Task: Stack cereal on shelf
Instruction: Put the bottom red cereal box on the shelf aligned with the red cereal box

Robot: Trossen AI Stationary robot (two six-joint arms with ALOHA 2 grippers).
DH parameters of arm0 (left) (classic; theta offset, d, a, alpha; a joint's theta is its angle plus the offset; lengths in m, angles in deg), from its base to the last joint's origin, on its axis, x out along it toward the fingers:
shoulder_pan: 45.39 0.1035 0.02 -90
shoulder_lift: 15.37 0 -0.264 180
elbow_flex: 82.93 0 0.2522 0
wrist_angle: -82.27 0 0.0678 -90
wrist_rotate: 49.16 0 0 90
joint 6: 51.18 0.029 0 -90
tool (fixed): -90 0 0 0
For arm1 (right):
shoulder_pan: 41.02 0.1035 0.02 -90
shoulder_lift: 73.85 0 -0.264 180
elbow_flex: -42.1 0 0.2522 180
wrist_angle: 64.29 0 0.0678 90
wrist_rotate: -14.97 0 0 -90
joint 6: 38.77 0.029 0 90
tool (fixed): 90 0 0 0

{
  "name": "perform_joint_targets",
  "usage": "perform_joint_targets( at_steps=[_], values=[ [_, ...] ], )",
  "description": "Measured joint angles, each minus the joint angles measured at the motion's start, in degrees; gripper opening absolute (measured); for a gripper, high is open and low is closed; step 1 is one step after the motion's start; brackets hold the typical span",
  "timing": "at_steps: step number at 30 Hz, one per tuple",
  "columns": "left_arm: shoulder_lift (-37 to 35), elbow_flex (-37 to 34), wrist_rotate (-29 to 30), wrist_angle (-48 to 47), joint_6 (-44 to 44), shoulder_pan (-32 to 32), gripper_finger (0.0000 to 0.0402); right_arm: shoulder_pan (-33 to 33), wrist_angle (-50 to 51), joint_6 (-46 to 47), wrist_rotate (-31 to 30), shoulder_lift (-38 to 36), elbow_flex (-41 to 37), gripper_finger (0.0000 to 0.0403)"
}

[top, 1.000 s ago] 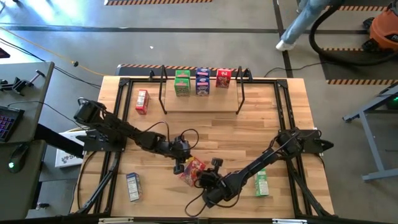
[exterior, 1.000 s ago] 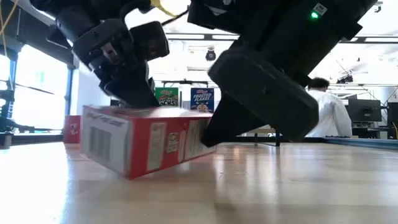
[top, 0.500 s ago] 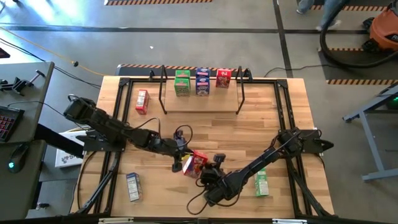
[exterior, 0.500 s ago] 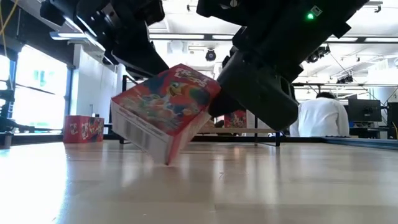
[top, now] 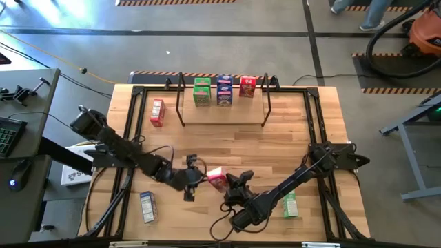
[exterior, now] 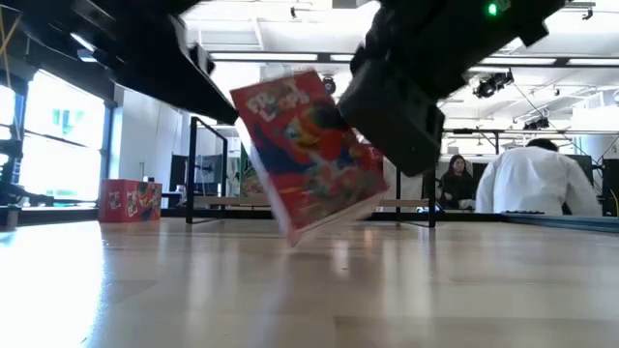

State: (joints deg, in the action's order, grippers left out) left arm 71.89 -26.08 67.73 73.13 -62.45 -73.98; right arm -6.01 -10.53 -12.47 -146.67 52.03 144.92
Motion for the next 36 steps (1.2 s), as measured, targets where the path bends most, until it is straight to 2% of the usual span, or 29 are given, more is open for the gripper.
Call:
perform_joint_targets(
  at_steps=[4, 10, 16, 30, 36],
  values=[
    [-0.02, 0.02, 3.28, 1.55, 0.00, -2.85, 0.0046, 1.26, -0.05, 0.08, -1.68, -0.08, 0.12, 0.0007],
    [-0.09, 0.07, 7.63, 3.30, 0.92, -5.49, 0.0046, 2.24, -0.96, 0.63, 1.19, -0.08, 0.13, 0.0007],
    [0.38, 0.09, 8.42, 4.03, 0.49, -6.61, 0.0046, 2.75, -1.76, 0.66, 6.15, -0.08, 0.13, 0.0007],
    [1.92, 0.11, 10.56, 5.89, 0.46, -9.03, 0.0046, 3.28, -1.95, 1.22, 7.16, -0.08, 0.30, 0.0008],
    [1.92, 0.11, 10.89, 5.79, 0.44, -9.03, 0.0046, 2.62, 0.10, 2.13, 10.22, -0.04, 2.66, 0.0035]
  ],
)
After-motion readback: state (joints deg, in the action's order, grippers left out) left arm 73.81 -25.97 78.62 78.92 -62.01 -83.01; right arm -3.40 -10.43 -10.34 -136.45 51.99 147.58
